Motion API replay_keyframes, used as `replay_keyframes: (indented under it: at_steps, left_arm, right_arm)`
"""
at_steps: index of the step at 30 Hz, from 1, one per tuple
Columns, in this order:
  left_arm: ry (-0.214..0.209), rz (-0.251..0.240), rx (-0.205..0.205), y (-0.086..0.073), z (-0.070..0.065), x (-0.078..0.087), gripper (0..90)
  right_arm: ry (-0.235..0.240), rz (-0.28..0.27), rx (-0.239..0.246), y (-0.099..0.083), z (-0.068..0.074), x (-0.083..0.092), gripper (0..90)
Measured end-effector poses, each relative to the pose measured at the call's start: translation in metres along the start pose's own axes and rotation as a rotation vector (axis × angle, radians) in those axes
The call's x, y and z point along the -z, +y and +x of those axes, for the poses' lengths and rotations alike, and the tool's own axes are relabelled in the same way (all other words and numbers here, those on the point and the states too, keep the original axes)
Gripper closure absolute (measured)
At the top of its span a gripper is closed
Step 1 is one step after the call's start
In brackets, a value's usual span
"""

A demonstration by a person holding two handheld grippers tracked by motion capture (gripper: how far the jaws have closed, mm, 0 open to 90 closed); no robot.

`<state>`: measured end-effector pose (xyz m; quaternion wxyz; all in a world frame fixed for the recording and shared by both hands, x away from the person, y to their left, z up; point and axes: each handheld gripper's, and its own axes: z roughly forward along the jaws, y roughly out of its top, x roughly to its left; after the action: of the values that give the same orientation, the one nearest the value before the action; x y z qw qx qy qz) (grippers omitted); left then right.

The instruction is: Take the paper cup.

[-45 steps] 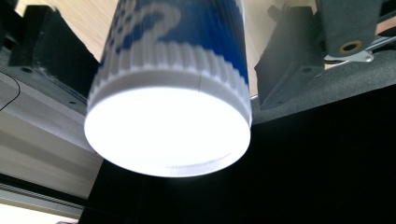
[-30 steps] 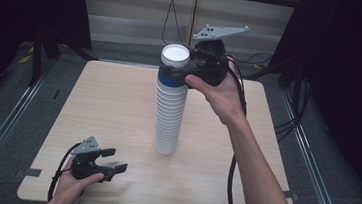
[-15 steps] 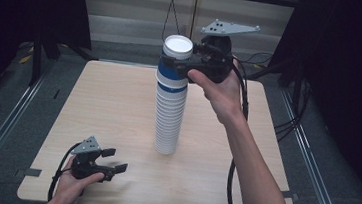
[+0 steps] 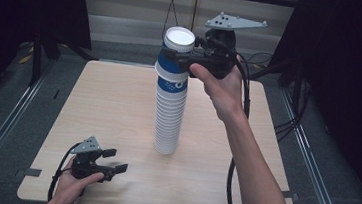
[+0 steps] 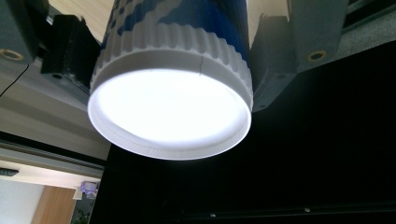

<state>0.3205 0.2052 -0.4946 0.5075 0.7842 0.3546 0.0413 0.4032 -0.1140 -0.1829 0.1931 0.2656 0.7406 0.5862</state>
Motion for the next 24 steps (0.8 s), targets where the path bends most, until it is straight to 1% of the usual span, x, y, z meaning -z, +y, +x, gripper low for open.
replay_keyframes:
  at_steps: [2, 4, 5, 11, 12, 18, 20, 24]
  left_arm:
    - [0.001, 0.0, 0.002, 0.0, 0.0, 0.0, 21.9]
    - [0.002, -0.001, 0.001, 0.0, 0.0, 0.0, 21.8]
    - [-0.002, 0.001, 0.002, 0.0, 0.0, 0.0, 21.8]
    - [-0.005, 0.002, 0.002, 0.0, 0.0, -0.001, 21.8]
    - [-0.005, 0.0, 0.003, 0.0, 0.0, 0.0, 21.8]
    - [-0.007, 0.003, 0.005, 0.0, 0.0, 0.0, 21.8]
    - [-0.01, 0.006, 0.011, 0.0, 0.0, 0.0, 21.8]
    - [-0.008, 0.006, 0.007, 0.0, 0.0, 0.0, 21.8]
  right_arm:
    - [0.002, -0.015, -0.008, 0.001, 0.0, 0.002, 27.5]
    - [0.01, -0.02, -0.011, 0.002, -0.001, 0.002, 27.6]
    - [0.018, -0.031, -0.015, 0.003, 0.0, 0.004, 27.6]
    - [0.008, -0.058, -0.018, 0.006, 0.0, 0.007, 27.7]
    - [0.007, -0.069, -0.015, 0.007, 0.0, 0.008, 27.7]
    - [0.009, -0.085, -0.01, 0.01, 0.0, 0.012, 27.9]
    - [0.008, -0.104, -0.002, 0.011, 0.003, 0.016, 27.9]
    - [0.007, -0.116, 0.001, 0.013, 0.004, 0.018, 28.0]
